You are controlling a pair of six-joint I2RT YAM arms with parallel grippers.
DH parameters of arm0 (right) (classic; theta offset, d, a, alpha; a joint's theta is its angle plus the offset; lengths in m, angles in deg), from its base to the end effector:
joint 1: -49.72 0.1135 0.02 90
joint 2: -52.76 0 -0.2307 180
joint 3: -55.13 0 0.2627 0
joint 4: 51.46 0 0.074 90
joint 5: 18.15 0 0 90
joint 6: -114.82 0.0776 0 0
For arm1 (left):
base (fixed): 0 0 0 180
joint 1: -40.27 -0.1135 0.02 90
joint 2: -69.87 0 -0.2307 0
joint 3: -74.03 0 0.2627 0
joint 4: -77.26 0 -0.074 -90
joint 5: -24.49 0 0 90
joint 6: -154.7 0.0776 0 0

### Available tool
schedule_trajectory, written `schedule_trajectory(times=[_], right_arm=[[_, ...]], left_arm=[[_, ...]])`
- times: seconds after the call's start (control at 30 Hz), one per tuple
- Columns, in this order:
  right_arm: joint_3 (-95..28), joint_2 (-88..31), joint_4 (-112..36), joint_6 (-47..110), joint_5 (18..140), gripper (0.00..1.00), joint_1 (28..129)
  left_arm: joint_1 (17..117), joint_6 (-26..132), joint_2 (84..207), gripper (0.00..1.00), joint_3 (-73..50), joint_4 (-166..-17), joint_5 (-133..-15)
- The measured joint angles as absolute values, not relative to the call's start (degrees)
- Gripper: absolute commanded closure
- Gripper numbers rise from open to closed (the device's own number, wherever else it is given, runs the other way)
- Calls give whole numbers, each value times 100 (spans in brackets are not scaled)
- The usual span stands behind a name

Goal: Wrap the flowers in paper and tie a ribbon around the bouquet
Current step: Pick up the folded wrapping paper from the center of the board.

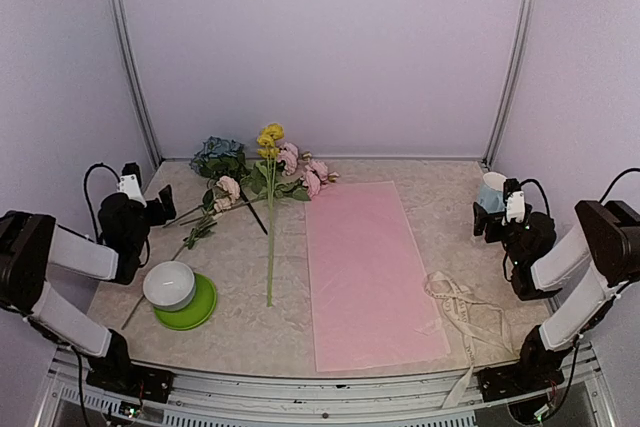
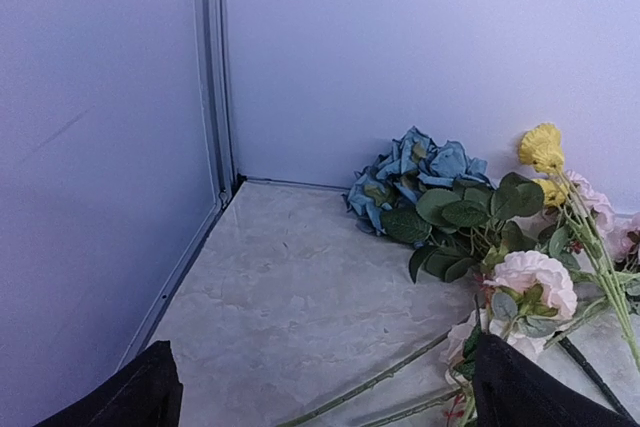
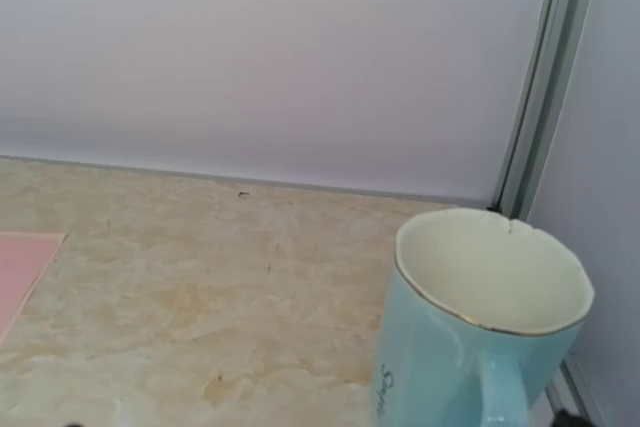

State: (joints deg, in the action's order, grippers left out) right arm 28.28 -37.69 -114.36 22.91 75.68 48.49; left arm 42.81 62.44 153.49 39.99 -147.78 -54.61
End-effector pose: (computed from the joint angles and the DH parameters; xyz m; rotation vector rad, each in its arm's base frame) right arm 0.2901 -0.0010 0.1070 -0.0616 1.5818 0.0101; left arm 0.3148 0.0007 0.1309 -0.1408 1.6434 0.0931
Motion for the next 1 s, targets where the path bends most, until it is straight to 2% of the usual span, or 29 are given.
schedule_trajectory(times=[0.23, 0.47, 0.5, 0.6, 0.67, 0.8, 1.0], right_arm=[[2828, -3769, -11436, 2291, 7568, 0, 4847], [2716, -3660, -11005, 2223, 7769, 2, 4849], [2520, -3524, -10513, 2193, 7890, 7, 4849], [1508, -3234, -8986, 2315, 8134, 29, 4849], [657, -3175, -8070, 2521, 8517, 36, 4853], [-540, -3192, -6511, 3001, 9164, 35, 5179], [-1423, -3680, -4247, 3480, 9308, 23, 6305]], left_arm=[[5169, 6521, 13845, 1, 3977, -14233, -4589], [6128, 6541, 12695, 5, 3271, -12935, -4375], [6380, 6547, 12601, 6, 3136, -12675, -4351], [6950, 6521, 12593, 11, 2764, -12008, -4301], [7379, 6506, 12702, 11, 2482, -11543, -4242], [8196, 6495, 13128, 11, 2027, -10771, -4222], [8703, 6372, 14278, 13, 1514, -9657, -4556]])
